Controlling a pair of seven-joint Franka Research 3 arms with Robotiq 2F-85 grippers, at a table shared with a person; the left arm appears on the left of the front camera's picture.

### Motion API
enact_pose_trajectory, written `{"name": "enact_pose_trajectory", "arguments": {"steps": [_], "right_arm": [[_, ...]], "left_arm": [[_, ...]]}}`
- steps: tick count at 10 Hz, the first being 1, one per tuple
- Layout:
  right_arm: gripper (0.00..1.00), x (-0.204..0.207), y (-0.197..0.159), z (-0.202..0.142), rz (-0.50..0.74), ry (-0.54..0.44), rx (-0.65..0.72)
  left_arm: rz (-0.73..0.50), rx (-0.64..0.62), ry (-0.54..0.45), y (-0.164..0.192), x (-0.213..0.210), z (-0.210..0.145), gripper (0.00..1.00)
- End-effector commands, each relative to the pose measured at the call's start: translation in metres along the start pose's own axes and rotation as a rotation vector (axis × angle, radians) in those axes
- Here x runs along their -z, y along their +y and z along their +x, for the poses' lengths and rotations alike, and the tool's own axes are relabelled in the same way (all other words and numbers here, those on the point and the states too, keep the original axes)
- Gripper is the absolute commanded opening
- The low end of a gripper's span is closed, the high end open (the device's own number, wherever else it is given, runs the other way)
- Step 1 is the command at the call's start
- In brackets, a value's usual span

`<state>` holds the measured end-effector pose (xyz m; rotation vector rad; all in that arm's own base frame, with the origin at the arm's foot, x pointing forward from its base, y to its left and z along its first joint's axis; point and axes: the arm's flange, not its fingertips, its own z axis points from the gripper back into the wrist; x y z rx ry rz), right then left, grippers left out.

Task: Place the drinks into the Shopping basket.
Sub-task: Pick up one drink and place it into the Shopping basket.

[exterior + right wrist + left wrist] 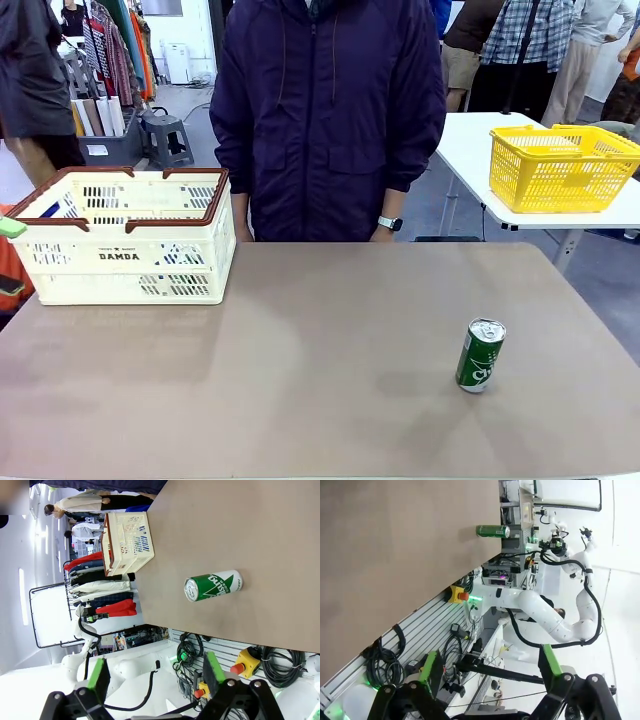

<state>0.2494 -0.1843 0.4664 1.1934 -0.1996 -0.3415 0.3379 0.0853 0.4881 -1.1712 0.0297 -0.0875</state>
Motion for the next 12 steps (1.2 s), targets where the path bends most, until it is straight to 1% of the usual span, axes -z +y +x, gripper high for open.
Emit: {"name": "enact_pose_trajectory", "arguments": {"steps": [1,6,7,8,9,11,12], "right_arm": [[1.0,-0.002,0.003,0.0,0.011,-0.003,-0.001],[1.0,0.0,0.0,0.0,0.0,0.0,0.0],[1.0,0.043,0.038,0.004,-0.204,0.098,-0.06],[1.0,0.083,0.067,0.005,-0.363,0.16,-0.116],[1.0,0.12,0.088,0.002,-0.52,0.243,-0.186],[1.0,0.183,0.107,-0.011,-0.88,0.292,-0.322],[1.0,0.213,0.113,-0.026,-1.028,0.299,-0.428]], "left_arm": [[-0.001,-0.01,0.011,0.002,-0.003,-0.004,1.0],[-0.001,-0.01,0.011,0.002,-0.003,-0.004,1.0],[-0.001,-0.01,0.011,0.002,-0.003,-0.004,1.0],[-0.001,-0.01,0.011,0.002,-0.003,-0.004,1.0],[-0.001,-0.01,0.011,0.002,-0.003,-0.004,1.0],[-0.001,-0.01,0.011,0.002,-0.003,-0.004,1.0],[-0.001,-0.01,0.011,0.002,-0.003,-0.004,1.0]]}}
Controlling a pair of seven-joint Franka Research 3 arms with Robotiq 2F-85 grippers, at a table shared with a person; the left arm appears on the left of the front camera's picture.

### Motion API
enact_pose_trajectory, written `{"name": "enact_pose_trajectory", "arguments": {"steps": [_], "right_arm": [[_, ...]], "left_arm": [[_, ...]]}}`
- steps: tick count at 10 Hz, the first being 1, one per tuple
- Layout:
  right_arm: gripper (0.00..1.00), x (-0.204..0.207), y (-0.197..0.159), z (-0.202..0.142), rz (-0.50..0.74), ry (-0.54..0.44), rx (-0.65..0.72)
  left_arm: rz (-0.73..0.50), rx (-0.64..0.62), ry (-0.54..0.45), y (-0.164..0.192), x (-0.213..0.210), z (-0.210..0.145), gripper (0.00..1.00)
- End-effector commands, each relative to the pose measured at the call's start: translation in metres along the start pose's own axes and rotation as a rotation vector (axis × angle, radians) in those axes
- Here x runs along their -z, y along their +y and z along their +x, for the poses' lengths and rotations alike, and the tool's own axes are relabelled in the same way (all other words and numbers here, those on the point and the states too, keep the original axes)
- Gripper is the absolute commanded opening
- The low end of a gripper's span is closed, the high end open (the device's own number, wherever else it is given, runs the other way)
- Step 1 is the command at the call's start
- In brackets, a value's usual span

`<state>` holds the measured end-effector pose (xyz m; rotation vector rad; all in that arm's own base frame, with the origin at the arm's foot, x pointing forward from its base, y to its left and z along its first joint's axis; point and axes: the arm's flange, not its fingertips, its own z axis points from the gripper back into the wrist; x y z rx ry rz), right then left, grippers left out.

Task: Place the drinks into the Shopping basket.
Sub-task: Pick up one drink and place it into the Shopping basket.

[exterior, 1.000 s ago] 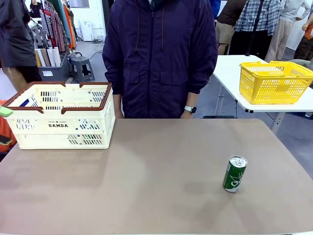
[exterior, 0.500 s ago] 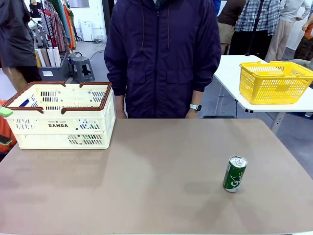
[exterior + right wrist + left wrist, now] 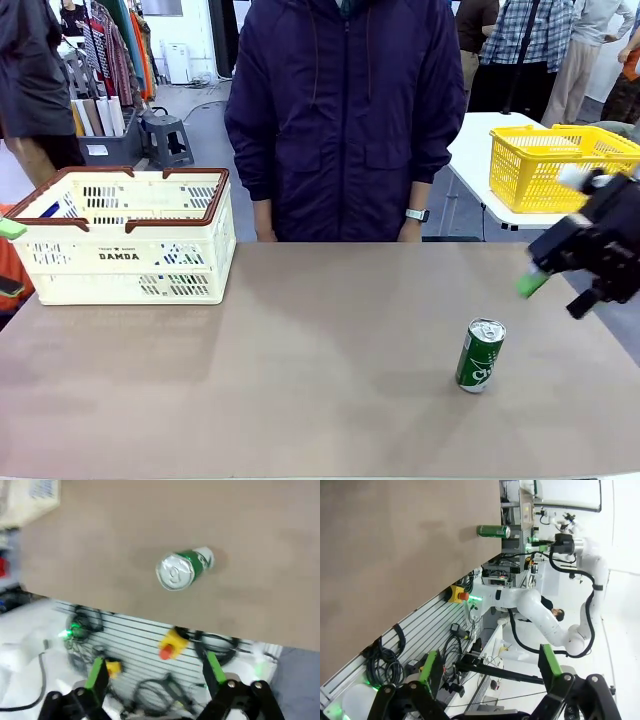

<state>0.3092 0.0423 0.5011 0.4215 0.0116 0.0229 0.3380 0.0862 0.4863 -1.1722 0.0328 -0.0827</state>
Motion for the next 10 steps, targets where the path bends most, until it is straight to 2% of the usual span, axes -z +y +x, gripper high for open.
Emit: {"name": "enact_pose_trajectory", "arguments": {"steps": [1,2,3,4,5,6,7,8,10], "right_arm": [[1.0,0.025,0.026,-0.003,-0.365,-0.011,-0.175],[1.0,0.038,0.042,-0.013,-0.386,-0.017,-0.212],[1.0,0.042,0.048,-0.022,-0.35,-0.06,-0.2],[1.0,0.017,0.032,-0.031,-0.236,-0.219,-0.104],[1.0,0.04,0.054,-0.013,-0.346,0.018,-0.222],[1.0,0.04,0.054,-0.013,-0.346,0.018,-0.222],[1.0,0.029,0.051,-0.023,-0.322,-0.066,-0.204],[1.0,0.038,0.059,-0.019,-0.376,-0.102,-0.183],[1.0,0.057,0.062,0.008,-0.392,-0.157,-0.123]], "left_arm": [[0.0,-0.005,0.011,0.0,-0.003,-0.003,1.0],[0.0,-0.005,0.011,0.0,-0.003,-0.003,1.0],[0.0,-0.005,0.011,0.0,-0.003,-0.003,1.0],[0.0,-0.005,0.011,0.0,-0.003,-0.003,1.0],[0.0,-0.005,0.011,0.0,-0.003,-0.003,1.0],[0.0,-0.005,0.011,0.0,-0.003,-0.003,1.0],[0.0,-0.005,0.011,0.0,-0.003,-0.003,1.0],[0.0,-0.005,0.011,0.0,-0.003,-0.003,1.0],[0.0,-0.005,0.011,0.0,-0.003,-0.003,1.0]]}}
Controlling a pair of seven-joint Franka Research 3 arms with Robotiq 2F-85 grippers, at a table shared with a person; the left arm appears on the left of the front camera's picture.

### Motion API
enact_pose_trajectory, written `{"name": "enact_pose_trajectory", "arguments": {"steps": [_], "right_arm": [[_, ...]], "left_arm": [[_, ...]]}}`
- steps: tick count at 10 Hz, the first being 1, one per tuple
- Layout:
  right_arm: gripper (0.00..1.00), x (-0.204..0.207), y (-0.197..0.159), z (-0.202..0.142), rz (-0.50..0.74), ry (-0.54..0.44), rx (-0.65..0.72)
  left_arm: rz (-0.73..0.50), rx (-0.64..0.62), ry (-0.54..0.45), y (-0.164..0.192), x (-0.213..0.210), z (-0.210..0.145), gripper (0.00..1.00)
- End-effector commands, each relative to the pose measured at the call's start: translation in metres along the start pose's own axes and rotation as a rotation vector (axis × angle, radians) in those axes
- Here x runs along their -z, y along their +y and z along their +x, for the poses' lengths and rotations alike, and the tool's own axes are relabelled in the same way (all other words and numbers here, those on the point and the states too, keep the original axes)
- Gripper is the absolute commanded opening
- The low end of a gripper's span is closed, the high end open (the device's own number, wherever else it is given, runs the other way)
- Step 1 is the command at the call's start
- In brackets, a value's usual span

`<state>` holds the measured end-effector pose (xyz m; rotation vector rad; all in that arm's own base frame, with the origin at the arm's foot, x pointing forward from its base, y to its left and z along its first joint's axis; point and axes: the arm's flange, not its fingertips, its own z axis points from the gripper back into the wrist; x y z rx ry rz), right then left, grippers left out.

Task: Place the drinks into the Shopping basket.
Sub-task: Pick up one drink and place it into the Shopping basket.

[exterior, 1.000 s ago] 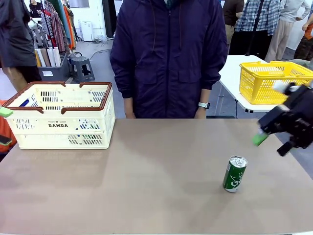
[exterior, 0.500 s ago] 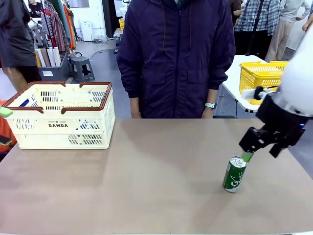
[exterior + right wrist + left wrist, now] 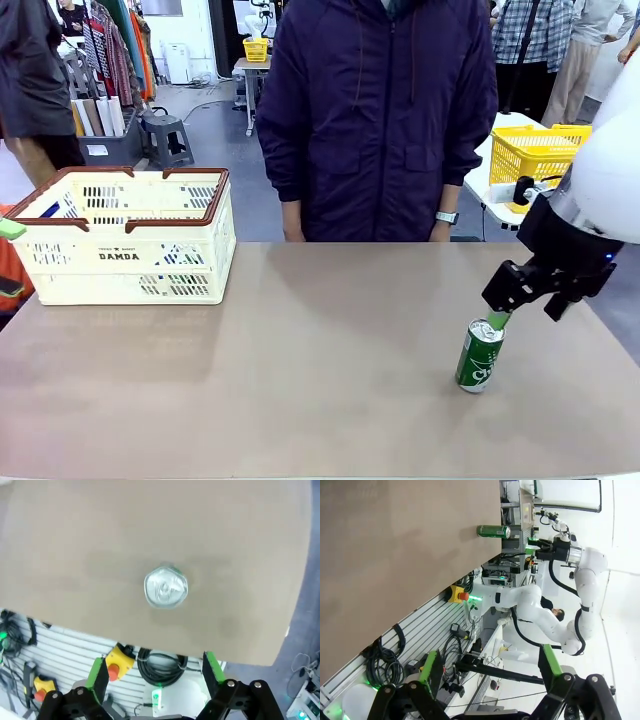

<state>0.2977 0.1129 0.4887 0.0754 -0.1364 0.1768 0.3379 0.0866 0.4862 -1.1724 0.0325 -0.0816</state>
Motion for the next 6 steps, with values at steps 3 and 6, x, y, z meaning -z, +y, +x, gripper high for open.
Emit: {"name": "enact_pose_trajectory", "arguments": {"steps": [3,6], "right_arm": [[1.0,0.064,-0.01,0.054,-0.087,-0.015,0.133],[1.0,0.098,-0.024,0.066,-0.111,0.011,0.178]], "left_arm": [[0.001,-0.004,0.012,0.0,-0.002,-0.003,1.0],[0.001,-0.004,0.012,0.0,-0.002,-0.003,1.0]]}}
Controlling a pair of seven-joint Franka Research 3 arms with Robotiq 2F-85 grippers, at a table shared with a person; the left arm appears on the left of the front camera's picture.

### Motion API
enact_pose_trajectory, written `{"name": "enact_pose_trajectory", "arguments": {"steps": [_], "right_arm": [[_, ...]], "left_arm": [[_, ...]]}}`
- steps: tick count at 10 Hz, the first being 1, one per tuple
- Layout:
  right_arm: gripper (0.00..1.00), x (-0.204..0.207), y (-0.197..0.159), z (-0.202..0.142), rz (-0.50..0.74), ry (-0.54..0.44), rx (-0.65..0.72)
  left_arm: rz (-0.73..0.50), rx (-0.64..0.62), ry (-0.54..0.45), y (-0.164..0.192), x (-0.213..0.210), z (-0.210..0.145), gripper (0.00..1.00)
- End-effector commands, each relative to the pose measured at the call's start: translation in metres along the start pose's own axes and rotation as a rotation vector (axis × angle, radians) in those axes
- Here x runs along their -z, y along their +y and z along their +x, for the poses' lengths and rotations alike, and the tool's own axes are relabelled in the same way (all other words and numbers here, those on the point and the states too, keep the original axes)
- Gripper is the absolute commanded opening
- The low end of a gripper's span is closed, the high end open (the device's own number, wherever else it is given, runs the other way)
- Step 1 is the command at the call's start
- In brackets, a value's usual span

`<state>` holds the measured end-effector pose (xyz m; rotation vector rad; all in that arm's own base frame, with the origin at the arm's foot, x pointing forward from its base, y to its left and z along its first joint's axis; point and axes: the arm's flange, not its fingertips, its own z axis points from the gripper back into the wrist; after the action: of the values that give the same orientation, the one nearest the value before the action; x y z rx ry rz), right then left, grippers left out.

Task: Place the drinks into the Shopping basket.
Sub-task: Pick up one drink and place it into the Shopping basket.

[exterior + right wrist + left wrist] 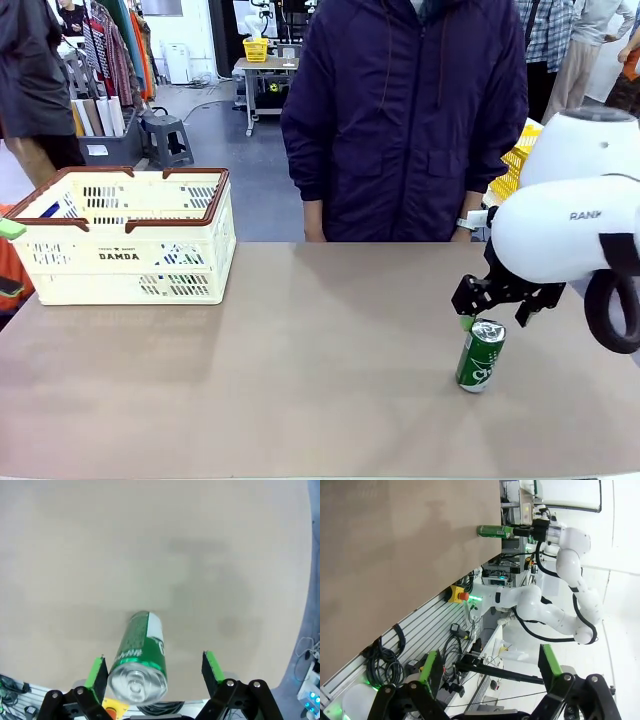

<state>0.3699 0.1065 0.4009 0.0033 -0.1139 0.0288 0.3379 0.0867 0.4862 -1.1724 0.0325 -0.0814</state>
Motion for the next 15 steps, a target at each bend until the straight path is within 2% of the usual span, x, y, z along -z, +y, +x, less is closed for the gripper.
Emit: {"name": "enact_pose_trajectory", "arguments": {"steps": [1,6,11,13,14,15], "right_arm": [[1.0,0.013,0.0,0.012,-0.018,0.0,0.034],[1.0,0.032,0.004,0.012,0.015,0.074,0.033],[1.0,0.036,0.014,0.01,0.042,0.099,0.01],[1.0,0.037,0.014,0.008,0.037,0.075,0.004],[0.93,0.038,0.016,0.008,0.032,0.092,-0.006],[0.37,0.039,0.017,0.008,0.039,0.118,-0.003]], "left_arm": [[0.001,-0.004,0.012,0.0,-0.002,-0.003,1.0],[0.001,-0.004,0.012,0.0,-0.002,-0.003,1.0],[0.001,-0.004,0.012,0.0,-0.002,-0.003,1.0],[0.001,-0.004,0.012,0.0,-0.002,-0.003,1.0],[0.001,-0.004,0.012,0.0,-0.002,-0.003,1.0],[0.001,-0.004,0.012,0.0,-0.002,-0.003,1.0]]}}
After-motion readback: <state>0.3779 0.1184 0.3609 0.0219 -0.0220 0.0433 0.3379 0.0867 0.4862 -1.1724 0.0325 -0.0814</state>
